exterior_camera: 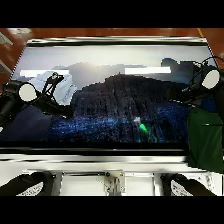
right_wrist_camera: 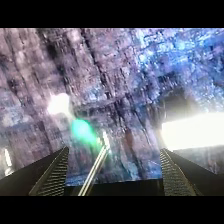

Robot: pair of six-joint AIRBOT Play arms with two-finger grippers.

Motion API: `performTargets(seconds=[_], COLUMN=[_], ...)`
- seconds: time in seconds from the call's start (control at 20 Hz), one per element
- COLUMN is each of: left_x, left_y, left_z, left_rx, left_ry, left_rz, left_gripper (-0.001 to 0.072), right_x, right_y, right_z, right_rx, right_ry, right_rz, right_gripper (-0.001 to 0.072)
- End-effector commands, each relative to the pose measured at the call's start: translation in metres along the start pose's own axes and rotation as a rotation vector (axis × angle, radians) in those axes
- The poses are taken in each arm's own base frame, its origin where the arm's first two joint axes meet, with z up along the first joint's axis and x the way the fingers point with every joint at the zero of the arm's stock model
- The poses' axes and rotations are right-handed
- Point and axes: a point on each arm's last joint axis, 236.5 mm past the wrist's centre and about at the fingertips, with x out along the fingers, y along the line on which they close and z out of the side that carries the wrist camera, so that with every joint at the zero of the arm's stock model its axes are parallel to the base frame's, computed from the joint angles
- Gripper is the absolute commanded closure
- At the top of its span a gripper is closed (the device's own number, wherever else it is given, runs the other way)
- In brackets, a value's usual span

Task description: Fold the shirts.

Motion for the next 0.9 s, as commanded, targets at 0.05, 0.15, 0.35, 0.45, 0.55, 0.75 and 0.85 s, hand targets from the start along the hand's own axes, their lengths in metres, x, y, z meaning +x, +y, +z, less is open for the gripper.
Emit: performTargets(seconds=[0.05,0.15,0.35,0.45,0.55,0.75,0.85], left_x=[-0.0002,-0.0002,-0.0002,-0.0002,-0.0002,0.0,0.0007], left_y=[0.0002,0.0002,0.0002,0.0003,0.0003,-0.0012,-0.0091], left_z=[-0.0001,-0.0001,-0.0001,-0.0002,-0.0001,0.0007,0.0084], left_rx=[0.0,0.0,0.0,0.0,0.0,-0.001,-0.011], left_ry=[0.0,0.0,0.0,0.0,0.0,-0.004,-0.033], left_rz=[0.0,0.0,0.0,0.001,0.001,-0.005,-0.04], left_gripper=[0.0017,0.0017,0.0017,0.0017,0.0017,0.0016,0.0017], right_x=[-0.0001,-0.0001,-0.0001,-0.0001,-0.0001,-0.0001,-0.0001], right_y=[0.0002,0.0003,0.0002,0.0003,0.0003,0.0006,0.0011], right_z=[0.0001,0.0001,0.0002,0.0001,0.0002,0.0026,0.0056], right_rx=[0.0,0.0,0.0,0.0,0.0,0.0,0.0], right_ry=[0.0,0.0,0.0,0.0,0.0,-0.01,-0.023], right_rz=[0.0,0.0,0.0,0.0,0.001,0.002,0.004], right_gripper=[0.0017,0.0017,0.0017,0.0017,0.0017,0.0017,0.0017])
